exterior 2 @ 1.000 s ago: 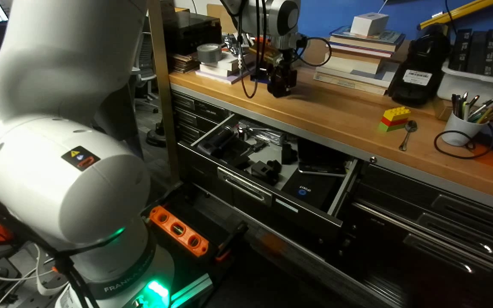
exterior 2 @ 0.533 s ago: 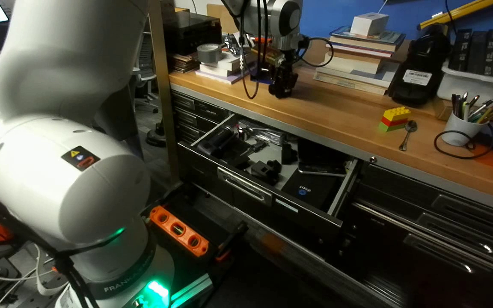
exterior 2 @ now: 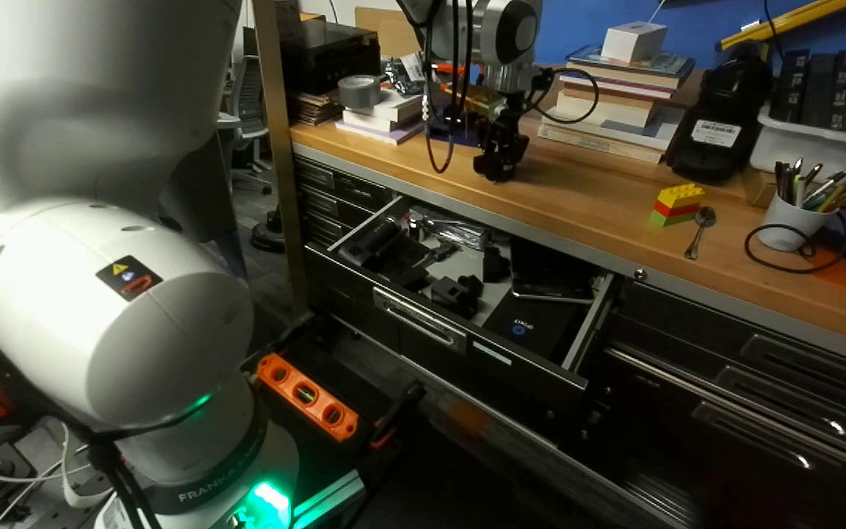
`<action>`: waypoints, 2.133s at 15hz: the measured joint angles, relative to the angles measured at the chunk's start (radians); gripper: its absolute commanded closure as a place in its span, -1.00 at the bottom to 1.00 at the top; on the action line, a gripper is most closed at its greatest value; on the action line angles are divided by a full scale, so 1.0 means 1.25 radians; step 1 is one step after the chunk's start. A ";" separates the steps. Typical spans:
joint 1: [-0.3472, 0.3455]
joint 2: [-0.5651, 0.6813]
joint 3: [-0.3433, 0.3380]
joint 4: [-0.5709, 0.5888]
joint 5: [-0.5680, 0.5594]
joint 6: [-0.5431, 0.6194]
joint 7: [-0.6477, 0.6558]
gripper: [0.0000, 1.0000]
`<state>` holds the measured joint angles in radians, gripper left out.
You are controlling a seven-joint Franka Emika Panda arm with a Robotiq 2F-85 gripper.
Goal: Put the black objects on the tabletop in the open drawer and then close the drawer
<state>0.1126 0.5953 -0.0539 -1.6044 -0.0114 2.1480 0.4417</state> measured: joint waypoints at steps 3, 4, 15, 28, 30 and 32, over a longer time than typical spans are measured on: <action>-0.028 -0.064 -0.008 -0.102 0.000 0.016 -0.022 0.50; -0.035 -0.087 -0.009 -0.139 0.000 0.027 -0.033 0.50; -0.064 -0.297 0.024 -0.487 0.058 0.150 -0.231 0.50; -0.062 -0.270 0.070 -0.659 0.058 0.520 -0.334 0.50; -0.062 -0.246 0.071 -0.658 0.058 0.542 -0.339 0.50; -0.062 -0.219 0.071 -0.650 0.058 0.553 -0.341 0.50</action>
<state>0.0351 0.3209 0.0345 -2.4170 0.0614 2.8398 0.0155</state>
